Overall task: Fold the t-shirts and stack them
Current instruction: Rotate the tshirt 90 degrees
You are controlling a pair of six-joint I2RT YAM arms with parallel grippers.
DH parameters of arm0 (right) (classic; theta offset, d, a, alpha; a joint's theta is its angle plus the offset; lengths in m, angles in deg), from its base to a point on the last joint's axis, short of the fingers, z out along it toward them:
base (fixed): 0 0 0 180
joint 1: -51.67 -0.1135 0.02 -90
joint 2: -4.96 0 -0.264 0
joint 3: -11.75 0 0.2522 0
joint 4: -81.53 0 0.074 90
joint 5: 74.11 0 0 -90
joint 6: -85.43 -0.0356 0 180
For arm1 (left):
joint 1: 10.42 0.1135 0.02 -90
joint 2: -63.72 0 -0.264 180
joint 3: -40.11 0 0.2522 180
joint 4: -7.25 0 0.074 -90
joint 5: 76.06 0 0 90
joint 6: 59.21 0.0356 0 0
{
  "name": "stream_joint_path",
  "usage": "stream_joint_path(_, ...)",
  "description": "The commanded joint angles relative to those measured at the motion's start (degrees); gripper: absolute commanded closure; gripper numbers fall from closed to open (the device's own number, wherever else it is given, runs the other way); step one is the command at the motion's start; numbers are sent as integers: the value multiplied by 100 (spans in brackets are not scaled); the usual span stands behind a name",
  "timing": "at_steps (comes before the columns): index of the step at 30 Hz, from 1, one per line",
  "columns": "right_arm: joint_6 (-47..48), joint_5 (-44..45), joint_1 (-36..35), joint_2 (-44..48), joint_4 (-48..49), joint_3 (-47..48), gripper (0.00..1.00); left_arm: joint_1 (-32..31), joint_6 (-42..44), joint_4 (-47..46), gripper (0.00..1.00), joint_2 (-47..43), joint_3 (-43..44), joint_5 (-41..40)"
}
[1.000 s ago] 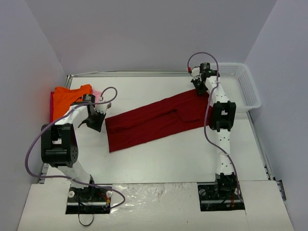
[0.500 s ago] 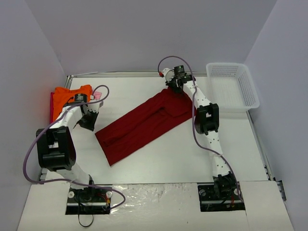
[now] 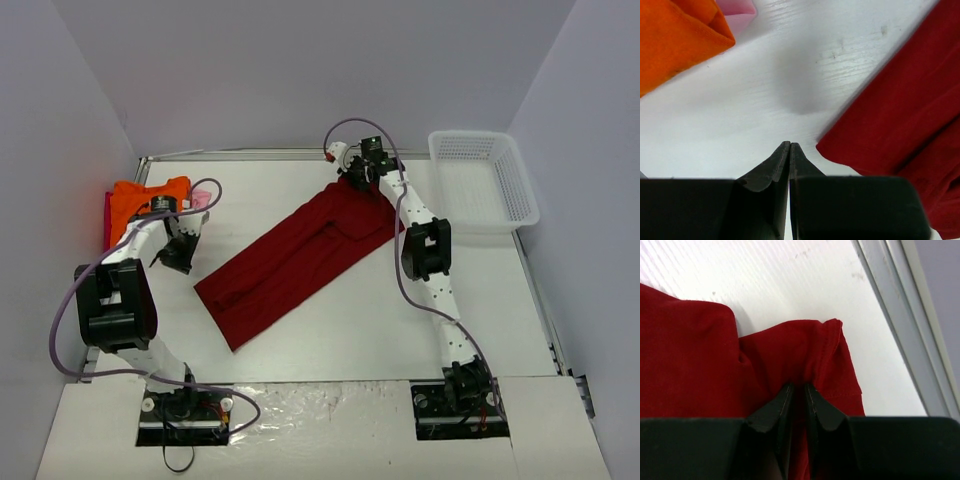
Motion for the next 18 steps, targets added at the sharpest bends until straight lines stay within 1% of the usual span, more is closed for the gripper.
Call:
stream_joint_path(1, 93, -57, -201, -400, -201, 101, 88, 20, 90, 38, 98, 99, 229, -144)
stream_joint_path(2, 50, -12, -201, -374, -192, 57, 88, 20, 90, 30, 98, 117, 229, -136)
stream_joint_path(7, 5, 225, -122, 99, -192, -829, 89, 20, 46, -67, 97, 205, 176, 48)
stream_joint_path(9, -21, 234, -69, 328, -183, -1180, 87, 20, 37, -59, 98, 240, 194, 153)
stream_joint_path(10, -47, 234, -52, 608, -174, -1548, 78, 20, 28, -58, 98, 249, 202, 189)
stream_joint_path(11, -134, 234, 18, 758, -165, -1725, 67, 11, 37, -67, 98, 240, 203, 215)
stream_joint_path(12, -170, 226, 54, 917, -174, -1901, 52, 20, 28, -85, 98, 188, 194, 251)
stream_joint_path(13, -205, 200, 98, 1292, -78, -2321, 34, 20, 11, -111, 97, 161, 176, 286)
stream_joint_path(15, -416, 33, 273, 1698, 98, -2762, 15, 20, 10, -155, 98, 39, 159, 382)
stream_joint_path(16, -512, 15, 335, 2101, 316, -2964, 2, 11, 28, -155, 98, -5, 159, 400)
stream_joint_path(17, -600, 49, 387, 2296, 414, -3332, 0, 11, 37, -190, 98, -49, 167, 400)
stream_joint_path(18, -749, 154, 475, 2472, 484, -3484, 0, 11, 37, -182, 98, -128, 185, 409)
